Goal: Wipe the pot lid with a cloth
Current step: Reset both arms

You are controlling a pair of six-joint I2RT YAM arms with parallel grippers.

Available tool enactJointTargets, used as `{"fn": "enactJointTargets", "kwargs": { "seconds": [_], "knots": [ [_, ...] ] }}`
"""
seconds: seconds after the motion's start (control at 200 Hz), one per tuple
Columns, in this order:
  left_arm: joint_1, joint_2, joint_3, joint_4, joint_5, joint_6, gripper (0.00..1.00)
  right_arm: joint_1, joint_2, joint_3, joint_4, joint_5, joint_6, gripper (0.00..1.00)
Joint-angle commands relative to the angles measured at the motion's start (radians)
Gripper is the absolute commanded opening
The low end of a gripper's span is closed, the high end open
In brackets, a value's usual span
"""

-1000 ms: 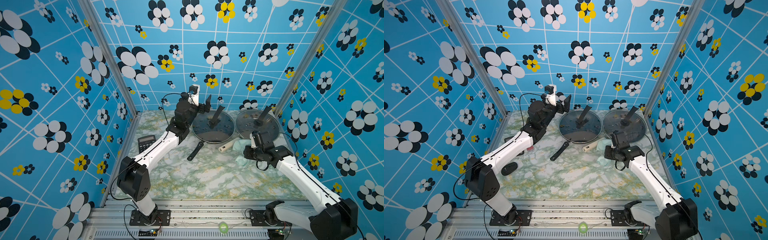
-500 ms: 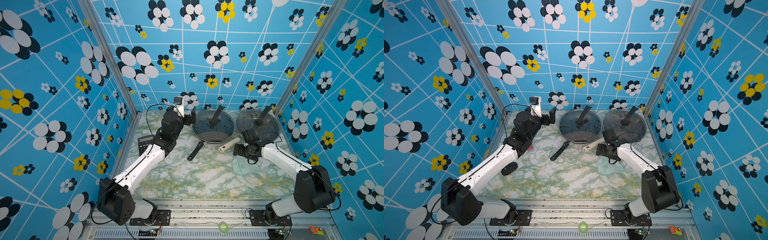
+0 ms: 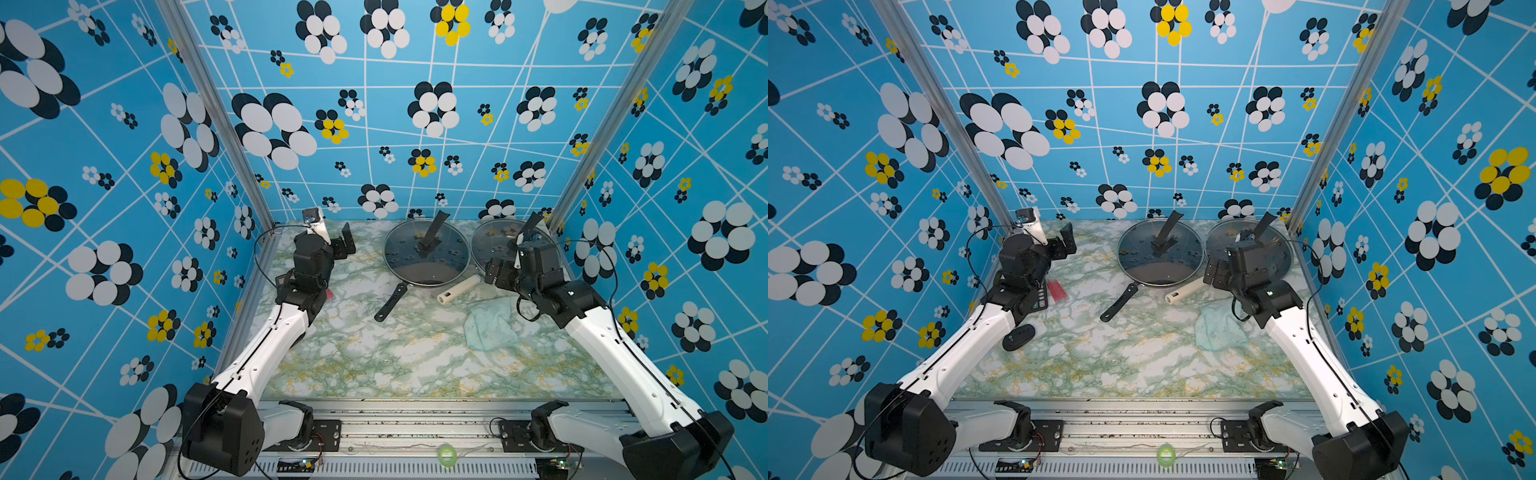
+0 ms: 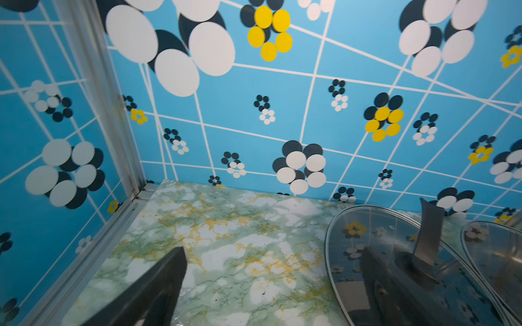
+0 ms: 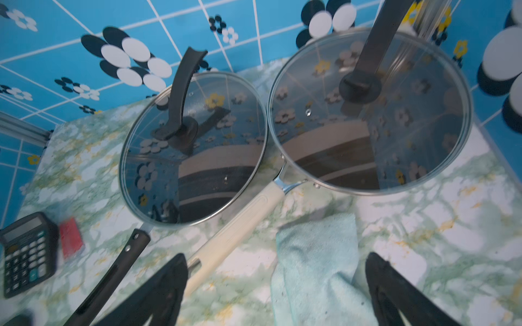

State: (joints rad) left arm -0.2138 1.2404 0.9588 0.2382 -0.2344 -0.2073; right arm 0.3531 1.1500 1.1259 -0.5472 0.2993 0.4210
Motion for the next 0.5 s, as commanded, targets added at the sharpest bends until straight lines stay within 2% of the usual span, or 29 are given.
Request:
{"fn": "enactJointTargets", "kwargs": {
  "seconds": [0.0,0.09,0.205,0.275,0.495],
  "knots": [
    [0.067,-0.087,-0.129,-0.003,-0.002,-0.067,0.99,-0.015,0.021,-0.154,0.222,0.202,-0.086,0.99],
    [0.118,-0.175,-0.245,0.004,-0.005,-0.083,0.99,-0.049,0.002,-0.231,0.319,0.234,-0.066,0.99],
    [0.147,-0.257,-0.360,-0.043,-0.026,-0.045,0.99,-0.097,-0.028,-0.290,0.317,0.309,-0.034,0.99],
    [0.152,-0.280,-0.455,0.015,-0.024,-0.023,0.99,-0.120,-0.039,-0.349,0.338,0.360,-0.004,0.99],
    [0.152,-0.191,-0.628,0.246,-0.088,0.043,0.99,-0.128,0.018,-0.461,0.454,0.397,-0.020,0.99]
  ]
}}
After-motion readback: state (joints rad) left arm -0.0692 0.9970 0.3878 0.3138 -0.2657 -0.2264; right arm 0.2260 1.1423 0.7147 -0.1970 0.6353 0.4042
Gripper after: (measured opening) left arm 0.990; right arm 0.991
